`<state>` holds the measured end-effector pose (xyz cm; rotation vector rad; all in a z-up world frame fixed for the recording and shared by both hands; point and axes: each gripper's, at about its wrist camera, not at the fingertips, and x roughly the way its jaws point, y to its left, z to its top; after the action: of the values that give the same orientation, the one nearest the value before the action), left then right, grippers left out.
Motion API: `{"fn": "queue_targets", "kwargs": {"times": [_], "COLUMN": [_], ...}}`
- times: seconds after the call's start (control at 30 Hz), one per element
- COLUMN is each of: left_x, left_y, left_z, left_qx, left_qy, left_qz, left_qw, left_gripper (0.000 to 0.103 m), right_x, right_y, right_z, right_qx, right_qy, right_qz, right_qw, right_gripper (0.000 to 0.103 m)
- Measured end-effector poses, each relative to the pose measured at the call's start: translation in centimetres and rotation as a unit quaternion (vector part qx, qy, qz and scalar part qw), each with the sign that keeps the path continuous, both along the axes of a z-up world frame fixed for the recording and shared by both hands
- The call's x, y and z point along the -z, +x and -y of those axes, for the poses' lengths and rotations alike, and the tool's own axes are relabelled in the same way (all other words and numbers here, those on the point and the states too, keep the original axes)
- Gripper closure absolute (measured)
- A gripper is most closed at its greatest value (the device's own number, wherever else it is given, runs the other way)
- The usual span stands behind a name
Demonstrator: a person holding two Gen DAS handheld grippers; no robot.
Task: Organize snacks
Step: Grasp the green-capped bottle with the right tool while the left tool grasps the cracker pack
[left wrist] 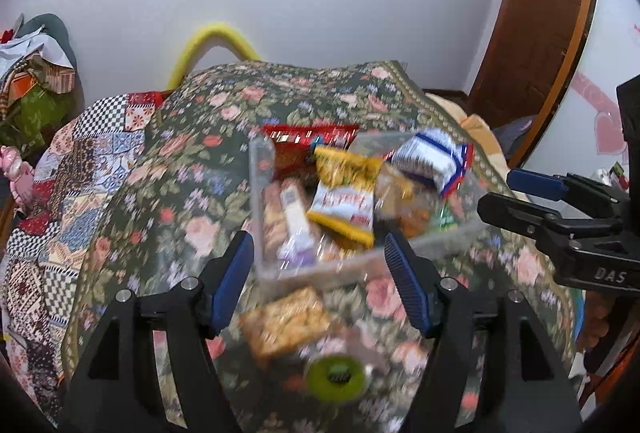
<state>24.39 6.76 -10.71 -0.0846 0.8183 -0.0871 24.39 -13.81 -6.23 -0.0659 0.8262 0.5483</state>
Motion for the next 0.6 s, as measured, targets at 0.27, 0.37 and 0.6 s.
{"fn": "queue_targets", "kwargs": {"times": [0.27,0.37,0.6], "left_x": [2.9,4.1,7.0], "left_y": [-4.1,-5.4,-7.0], "left_z": [-3.4,-4.5,-6.4], "left_qx": [-0.030,-0.032,-0.040], "left_qy": [0.018,0.028,0.016], "left_qz": [-0.023,-0.034,-0.064], "left_qw": [0.9991,0.9985,0.9970], "left_gripper": [0.035,0.035,0.035], "right_x": [2.9,4.2,8.1], "right_y": [-3.8,-4.8,-5.8], "right_z": [-3.3,-4.6,-8.7], "right_qx": [-0.041,-0.051,-0.083], "right_qy": [0.005,0.010,-0.026], "right_qz": [-0.045,-0.068,-0.119], "right_qw": [0.998,0.996,0.989], "right_gripper": [0.034,0.034,0.034]}}
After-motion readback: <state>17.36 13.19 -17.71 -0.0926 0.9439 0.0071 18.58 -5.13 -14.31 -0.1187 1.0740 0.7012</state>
